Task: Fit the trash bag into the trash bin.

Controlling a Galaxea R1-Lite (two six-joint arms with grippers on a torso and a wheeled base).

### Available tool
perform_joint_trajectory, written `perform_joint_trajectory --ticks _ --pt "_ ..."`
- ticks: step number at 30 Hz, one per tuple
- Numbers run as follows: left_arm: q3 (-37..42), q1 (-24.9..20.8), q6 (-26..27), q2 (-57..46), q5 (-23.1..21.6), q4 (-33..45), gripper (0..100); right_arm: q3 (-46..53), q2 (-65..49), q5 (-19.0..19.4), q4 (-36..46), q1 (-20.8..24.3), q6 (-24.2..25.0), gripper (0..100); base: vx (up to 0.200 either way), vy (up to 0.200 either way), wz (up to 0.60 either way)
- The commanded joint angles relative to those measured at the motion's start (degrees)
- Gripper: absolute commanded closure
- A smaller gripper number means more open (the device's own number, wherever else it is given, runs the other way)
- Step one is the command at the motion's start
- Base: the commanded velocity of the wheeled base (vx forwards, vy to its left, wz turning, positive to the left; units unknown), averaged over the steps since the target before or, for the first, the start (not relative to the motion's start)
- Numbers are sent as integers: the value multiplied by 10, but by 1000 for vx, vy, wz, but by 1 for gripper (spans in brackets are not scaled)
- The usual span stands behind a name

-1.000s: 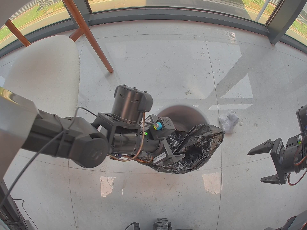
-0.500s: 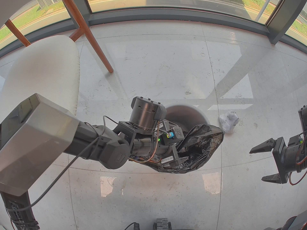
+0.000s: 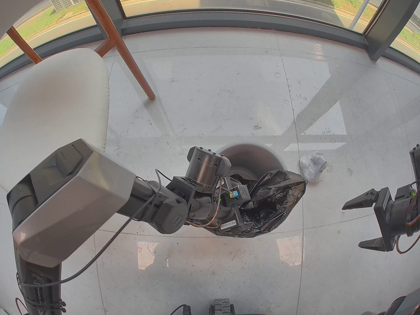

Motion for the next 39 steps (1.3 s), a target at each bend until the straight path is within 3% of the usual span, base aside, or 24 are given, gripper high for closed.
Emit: perform_joint_trajectory --ticks 1,12,13,28,39 --pt "-4 0 1 25 0 0 0 1 0 0 0 0 0 0 0 0 0" --pt "-48 29 20 59 -2 4 0 1 0 1 -1 -1 0 0 0 0 0" --pt "-48 29 20 59 -3 3 100 1 0 1 -1 -1 0 0 0 0 0" --pt "-56 27 8 29 -4 12 100 8 -1 1 0 -12 0 0 0 0 0" --pt "-107 26 -22 -74 -1 114 100 24 -19 1 0 -14 0 0 0 0 0"
